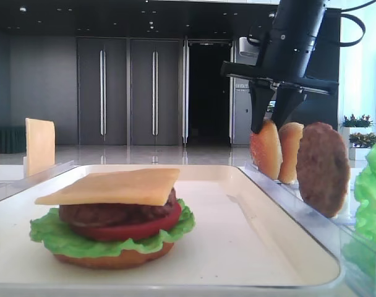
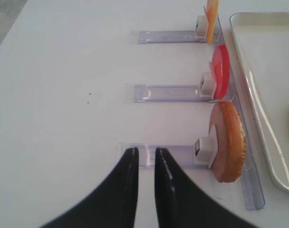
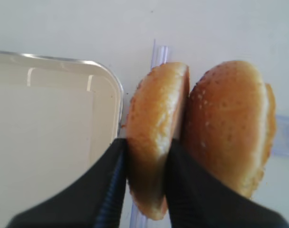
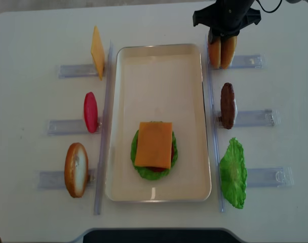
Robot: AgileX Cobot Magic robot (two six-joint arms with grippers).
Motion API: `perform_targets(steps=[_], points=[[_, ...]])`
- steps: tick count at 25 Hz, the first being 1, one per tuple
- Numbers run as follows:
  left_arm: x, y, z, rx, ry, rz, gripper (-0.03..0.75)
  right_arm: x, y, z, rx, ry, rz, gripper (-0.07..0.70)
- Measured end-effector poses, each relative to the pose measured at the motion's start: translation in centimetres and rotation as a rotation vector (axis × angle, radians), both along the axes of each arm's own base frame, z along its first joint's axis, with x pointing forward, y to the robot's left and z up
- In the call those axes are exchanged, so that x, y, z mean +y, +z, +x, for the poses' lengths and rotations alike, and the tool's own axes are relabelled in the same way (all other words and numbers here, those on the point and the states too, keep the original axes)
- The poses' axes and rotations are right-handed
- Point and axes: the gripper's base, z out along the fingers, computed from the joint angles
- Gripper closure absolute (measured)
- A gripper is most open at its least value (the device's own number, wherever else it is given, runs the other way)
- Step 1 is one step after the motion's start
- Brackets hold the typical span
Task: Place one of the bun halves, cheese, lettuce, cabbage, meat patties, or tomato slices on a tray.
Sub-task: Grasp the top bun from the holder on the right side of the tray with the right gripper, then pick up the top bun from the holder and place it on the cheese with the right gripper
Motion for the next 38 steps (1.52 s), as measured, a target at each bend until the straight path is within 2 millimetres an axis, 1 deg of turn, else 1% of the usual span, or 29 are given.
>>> perform_targets(steps=[3, 6, 13, 17, 20, 25, 29, 38], points=[[0.0, 0.0, 0.0, 0.000, 0.000, 0.000, 0.622, 0.0, 2.0, -0.9, -0.006, 0.010, 0.014, 0.424], [0.0, 0.0, 0.0, 0.000, 0.000, 0.000, 0.622, -0.4, 4.9, -2.2, -0.030, 0.021, 0.024, 0.424], [0.0, 0.0, 0.0, 0.000, 0.000, 0.000, 0.622, -1.6, 11.0, -5.3, -0.119, 0.035, 0.033, 0.433], [0.0, 0.0, 0.0, 0.000, 0.000, 0.000, 0.622, -2.2, 13.4, -6.6, -0.179, 0.036, 0.043, 0.433], [0.0, 0.0, 0.0, 0.000, 0.000, 0.000, 0.622, -2.4, 14.0, -7.0, -0.187, 0.037, 0.042, 0.433], [0.0, 0.0, 0.0, 0.000, 0.000, 0.000, 0.622, -2.4, 13.8, -7.3, -0.150, 0.042, 0.029, 0.433], [0.0, 0.0, 0.0, 0.000, 0.000, 0.000, 0.622, -2.7, 14.1, -7.9, -0.117, 0.038, 0.018, 0.433], [0.0, 0.0, 0.0, 0.000, 0.000, 0.000, 0.622, -3.6, 16.2, -9.2, -0.178, -0.003, 0.008, 0.433]])
